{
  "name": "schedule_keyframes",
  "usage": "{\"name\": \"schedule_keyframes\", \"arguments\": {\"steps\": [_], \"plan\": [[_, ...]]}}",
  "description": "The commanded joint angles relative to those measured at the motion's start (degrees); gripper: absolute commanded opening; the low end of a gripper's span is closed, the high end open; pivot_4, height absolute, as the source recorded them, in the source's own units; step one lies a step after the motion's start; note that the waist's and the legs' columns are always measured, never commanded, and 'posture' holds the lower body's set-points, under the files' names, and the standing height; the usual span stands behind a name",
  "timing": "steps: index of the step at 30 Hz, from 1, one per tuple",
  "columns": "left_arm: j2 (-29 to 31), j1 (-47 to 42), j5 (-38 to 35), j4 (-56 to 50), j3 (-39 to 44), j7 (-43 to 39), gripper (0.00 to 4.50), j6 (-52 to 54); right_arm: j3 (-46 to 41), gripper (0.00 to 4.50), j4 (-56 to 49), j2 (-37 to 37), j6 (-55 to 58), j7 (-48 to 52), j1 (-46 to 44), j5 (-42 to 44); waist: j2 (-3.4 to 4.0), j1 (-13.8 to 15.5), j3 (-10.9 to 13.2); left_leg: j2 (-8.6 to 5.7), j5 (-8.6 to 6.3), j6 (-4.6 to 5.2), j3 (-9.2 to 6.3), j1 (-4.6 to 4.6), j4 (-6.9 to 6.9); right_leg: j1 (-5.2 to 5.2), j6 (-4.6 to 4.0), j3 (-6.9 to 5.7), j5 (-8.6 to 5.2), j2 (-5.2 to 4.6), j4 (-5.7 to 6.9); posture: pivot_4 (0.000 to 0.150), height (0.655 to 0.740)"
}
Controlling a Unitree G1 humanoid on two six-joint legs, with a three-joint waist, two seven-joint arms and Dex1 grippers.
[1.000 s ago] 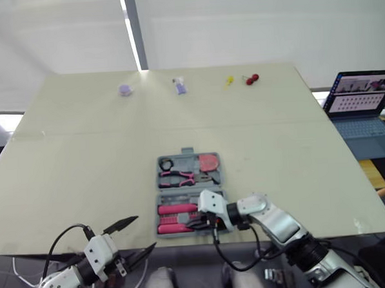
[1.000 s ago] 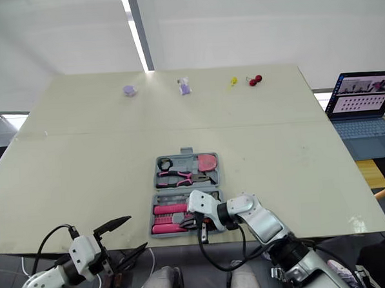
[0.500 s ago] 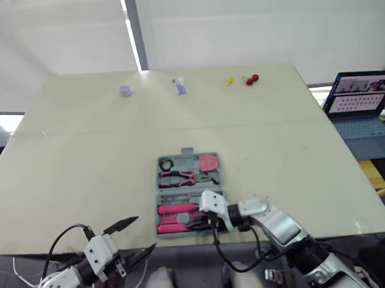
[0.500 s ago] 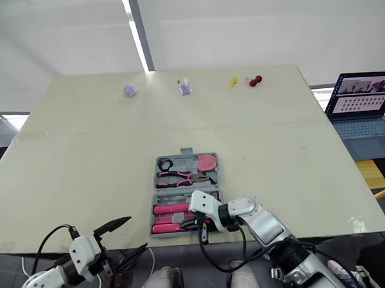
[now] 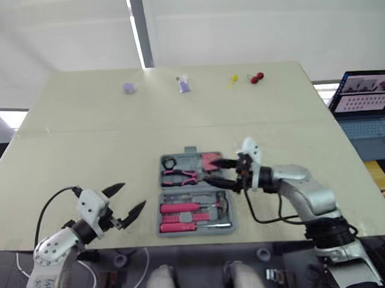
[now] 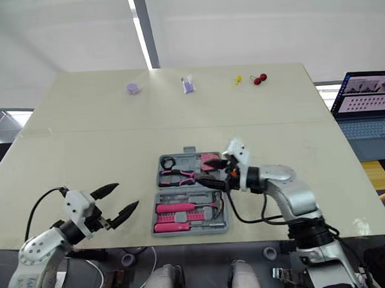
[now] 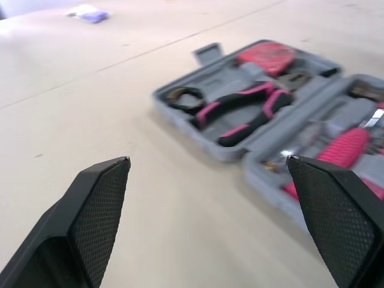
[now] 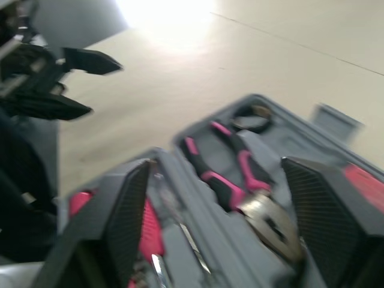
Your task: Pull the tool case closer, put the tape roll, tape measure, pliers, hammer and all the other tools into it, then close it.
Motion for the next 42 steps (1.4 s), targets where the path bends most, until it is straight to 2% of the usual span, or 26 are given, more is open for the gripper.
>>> {"name": "schedule_keyframes", "arguments": {"steps": [1,8,15,21,26,29,31,33,37,38,39,42], "plan": [[1.5,-3.4,-0.5,6.2,6.6,5.0,4.5,1.2,-8.9,4.45,5.3,-3.3,-5.9,-5.2,2.4,-1.0,-0.02,0.1,0.0,0.0,0.0,0.0,-0.04,0.0,0.0,0.0,0.0,-0.05,0.0,0.0,0.0,0.15,0.74],[2.4,-8.6,-1.4,17.4,17.0,14.5,4.5,3.6,-20.7,4.45,15.9,-6.9,-17.9,-14.5,8.7,-3.3,-0.04,-0.1,0.1,-0.01,0.02,0.01,-0.09,0.02,-0.01,0.14,0.03,-0.1,0.01,0.01,-0.04,0.15,0.74],[2.8,-11.2,-0.3,26.0,21.3,21.8,4.5,1.9,-25.0,4.45,23.3,-7.1,-26.2,-19.0,12.1,-4.2,-0.07,-0.2,0.2,-0.01,0.03,-0.01,-0.09,0.09,-0.02,0.17,0.04,-0.1,0.01,0.0,-0.02,0.15,0.74],[2.7,-12.2,0.0,26.3,19.2,20.3,4.5,1.3,-24.2,4.45,25.5,-7.2,-27.9,-18.9,10.9,-4.1,-0.08,-0.1,0.2,-0.01,0.04,-0.02,-0.08,0.12,-0.03,0.2,0.05,-0.1,0.02,-0.04,-0.02,0.15,0.74],[1.9,-12.3,-3.8,19.6,12.4,9.7,4.5,6.5,-19.4,4.45,20.3,-7.0,-21.1,-12.5,10.5,-2.2,-0.09,0.0,0.2,0.0,0.06,-0.05,-0.09,0.15,-0.04,0.23,0.05,-0.11,0.01,-0.03,-0.01,0.15,0.74],[1.9,-12.8,-3.5,15.6,6.3,4.7,4.5,9.0,-15.6,4.45,16.2,-6.2,-18.1,-10.8,9.5,-2.4,-0.05,-0.1,0.2,-0.02,0.09,-0.07,-0.07,0.13,-0.04,0.23,0.05,-0.09,0.02,-0.04,0.03,0.15,0.74],[2.1,-14.1,-2.0,14.6,1.9,2.4,3.95,10.4,-12.1,3.91,13.2,-5.9,-15.3,-9.3,8.6,-2.8,-0.04,-0.1,0.2,-0.01,0.12,-0.07,-0.07,0.14,-0.04,0.22,0.05,-0.08,0.02,-0.03,0.06,0.15,0.74],[2.3,-16.1,-0.9,15.0,-1.7,1.0,3.14,12.4,-8.6,3.12,11.3,-5.8,-12.9,-8.0,7.7,-3.5,-0.04,-0.1,0.2,-0.01,0.15,-0.06,-0.08,0.14,-0.04,0.21,0.05,-0.09,0.02,0.0,0.08,0.15,0.74],[1.7,-19.5,2.1,16.0,-8.4,-0.9,1.04,15.6,-1.6,1.12,10.7,-5.7,-9.2,-6.3,4.7,-6.2,-0.04,-0.1,0.2,-0.04,0.19,-0.04,-0.1,0.12,-0.02,0.21,0.06,-0.1,0.02,0.0,0.1,0.15,0.74],[1.1,-20.3,2.7,16.2,-10.0,-1.2,0.42,16.3,0.3,0.5,10.7,-5.6,-8.8,-5.8,4.0,-7.3,-0.04,0.0,0.2,-0.05,0.19,-0.03,-0.1,0.12,-0.01,0.22,0.06,-0.1,0.02,-0.01,0.09,0.15,0.74],[0.7,-20.8,2.9,16.3,-10.9,-1.4,0.01,16.8,1.6,0.02,10.8,-5.5,-8.6,-5.6,3.4,-8.0,-0.04,0.0,0.2,-0.07,0.19,-0.03,-0.1,0.11,0.0,0.22,0.07,-0.1,0.03,-0.03,0.1,0.15,0.74],[-0.2,-22.0,3.9,18.2,-12.4,-1.8,0.01,16.6,4.1,0.02,10.8,-5.1,-7.8,-5.1,2.3,-9.1,-0.04,0.0,0.2,-0.07,0.2,-0.02,-0.1,0.08,0.04,0.21,0.09,-0.1,0.04,-0.03,0.09,0.15,0.74]]}}
